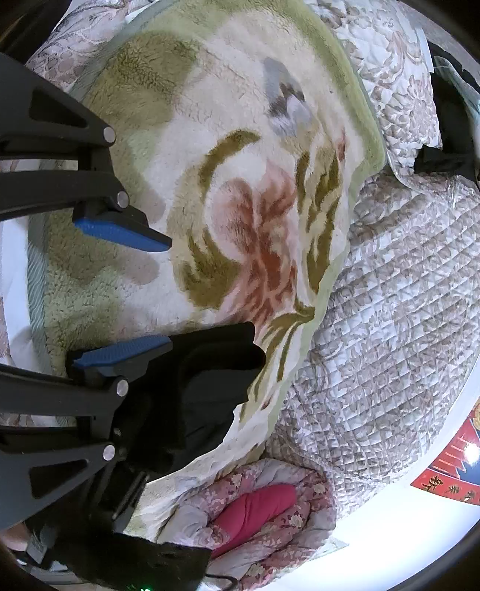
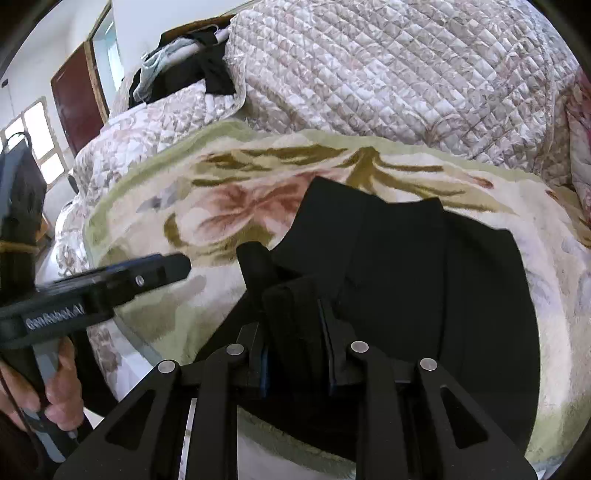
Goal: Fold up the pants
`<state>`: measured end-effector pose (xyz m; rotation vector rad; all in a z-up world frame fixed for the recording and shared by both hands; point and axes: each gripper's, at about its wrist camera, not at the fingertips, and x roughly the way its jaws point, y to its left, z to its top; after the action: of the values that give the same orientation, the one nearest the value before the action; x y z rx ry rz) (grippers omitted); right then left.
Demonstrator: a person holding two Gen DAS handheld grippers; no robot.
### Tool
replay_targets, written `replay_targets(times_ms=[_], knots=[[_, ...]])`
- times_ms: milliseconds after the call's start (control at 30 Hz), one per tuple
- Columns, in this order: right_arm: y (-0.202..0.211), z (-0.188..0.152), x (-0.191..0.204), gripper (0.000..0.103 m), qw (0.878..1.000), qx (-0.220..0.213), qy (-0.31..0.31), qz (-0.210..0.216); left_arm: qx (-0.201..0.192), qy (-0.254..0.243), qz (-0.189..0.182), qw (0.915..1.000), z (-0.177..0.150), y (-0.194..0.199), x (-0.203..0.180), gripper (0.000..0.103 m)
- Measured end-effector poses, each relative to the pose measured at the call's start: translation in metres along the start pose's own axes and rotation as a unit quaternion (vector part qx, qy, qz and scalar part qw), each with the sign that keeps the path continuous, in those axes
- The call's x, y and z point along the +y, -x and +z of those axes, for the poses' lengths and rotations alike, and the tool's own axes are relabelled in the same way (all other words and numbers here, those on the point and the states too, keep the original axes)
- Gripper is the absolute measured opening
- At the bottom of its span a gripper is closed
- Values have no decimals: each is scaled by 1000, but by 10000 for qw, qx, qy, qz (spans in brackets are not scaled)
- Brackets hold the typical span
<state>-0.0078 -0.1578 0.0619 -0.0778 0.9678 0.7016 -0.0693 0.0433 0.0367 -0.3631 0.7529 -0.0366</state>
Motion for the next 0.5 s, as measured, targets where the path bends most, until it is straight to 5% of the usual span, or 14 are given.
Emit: replay_targets(times_ms=[133, 267, 500], knots=[[-14, -5, -2, 25, 9998, 135, 21, 142, 12, -5, 20, 10000, 0, -1, 2, 50], [-7, -11, 9, 52, 9992, -24, 205, 340, 22, 13, 71, 10000, -1, -2, 4, 50], [38, -4, 2, 52, 9962, -486, -61, 715, -30, 85, 107, 9999, 1, -2, 8, 50]])
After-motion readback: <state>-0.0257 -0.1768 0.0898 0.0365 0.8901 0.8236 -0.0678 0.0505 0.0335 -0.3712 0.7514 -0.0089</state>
